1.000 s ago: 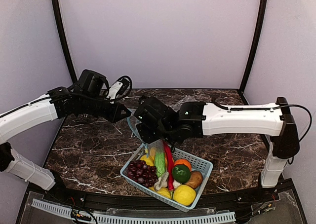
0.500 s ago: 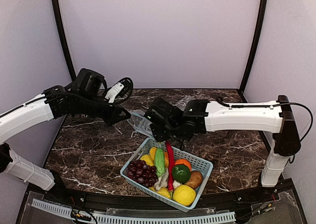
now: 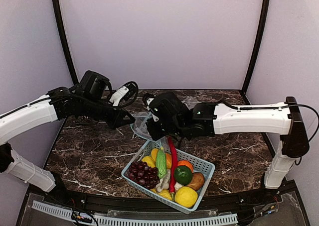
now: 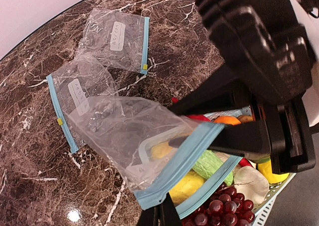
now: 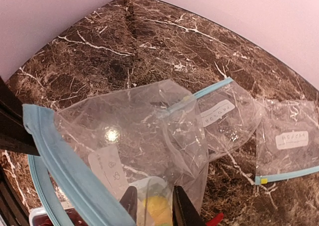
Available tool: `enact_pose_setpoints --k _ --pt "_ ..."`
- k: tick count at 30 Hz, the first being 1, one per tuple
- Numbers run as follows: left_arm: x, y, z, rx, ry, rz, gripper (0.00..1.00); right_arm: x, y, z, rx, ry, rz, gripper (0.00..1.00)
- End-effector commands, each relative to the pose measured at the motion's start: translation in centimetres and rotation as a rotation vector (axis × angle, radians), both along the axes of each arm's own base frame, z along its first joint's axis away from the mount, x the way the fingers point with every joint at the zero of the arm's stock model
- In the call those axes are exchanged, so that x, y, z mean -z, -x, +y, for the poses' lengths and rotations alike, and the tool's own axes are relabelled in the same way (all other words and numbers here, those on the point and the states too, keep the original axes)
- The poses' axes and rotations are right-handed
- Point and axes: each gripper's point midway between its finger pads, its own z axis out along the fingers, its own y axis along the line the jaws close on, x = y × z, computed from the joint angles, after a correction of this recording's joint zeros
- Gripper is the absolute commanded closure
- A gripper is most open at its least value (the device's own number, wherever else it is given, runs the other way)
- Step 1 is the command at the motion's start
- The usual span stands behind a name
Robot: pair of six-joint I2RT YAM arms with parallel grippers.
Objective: Place the food in the zip-top bag and seal the zipper
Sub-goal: Adjust the zipper on the food storage bag.
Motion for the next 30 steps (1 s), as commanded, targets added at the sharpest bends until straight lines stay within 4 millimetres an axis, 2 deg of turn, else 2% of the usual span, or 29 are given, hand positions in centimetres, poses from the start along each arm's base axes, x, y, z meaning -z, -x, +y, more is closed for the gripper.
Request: enact_pose_setpoints --k 1,4,6,9,14,22,27,30 --pt "-0.3 0.6 0.1 0.016 -0.013 0.015 0.99 -0.9 0.1 1.1 -0.048 -0.037 -0.034 0.86" --pt "0.1 0.2 0.5 0.010 -0.046 -0.010 0.99 -1.1 0.6 1.3 -0.079 -0.049 -0.036 1.00" --pt "0.1 0.2 0.5 0.032 -0.059 -0.033 0.96 -1.1 1.0 1.4 -0.104 -0.052 -0.040 1.00" --pt "-0.1 0.1 0.2 0.049 -0.059 -0.044 0.87 -1.1 1.6 1.7 -0.143 -0.049 -0.051 1.00" --pt "-0.4 -0.6 -0.1 0.055 -0.080 -0.072 0.63 -0.9 2.4 2.1 -0.189 -0.020 -0.075 1.00" --pt "-0.4 -1.2 -0.4 0.064 -0.095 -0.095 0.45 -0.8 3.1 2.6 -0.217 -0.007 -0.082 1.00" --pt "-0.1 -1.3 -0.4 0.093 -0.122 -0.115 0.43 -0.7 3.7 3.0 -0.255 -0.006 -0.076 1.00" --pt "-0.2 -1.0 -0.5 0.134 -0.125 -0.146 0.50 -0.6 4.1 3.2 -0.277 -0.011 -0.063 1.00"
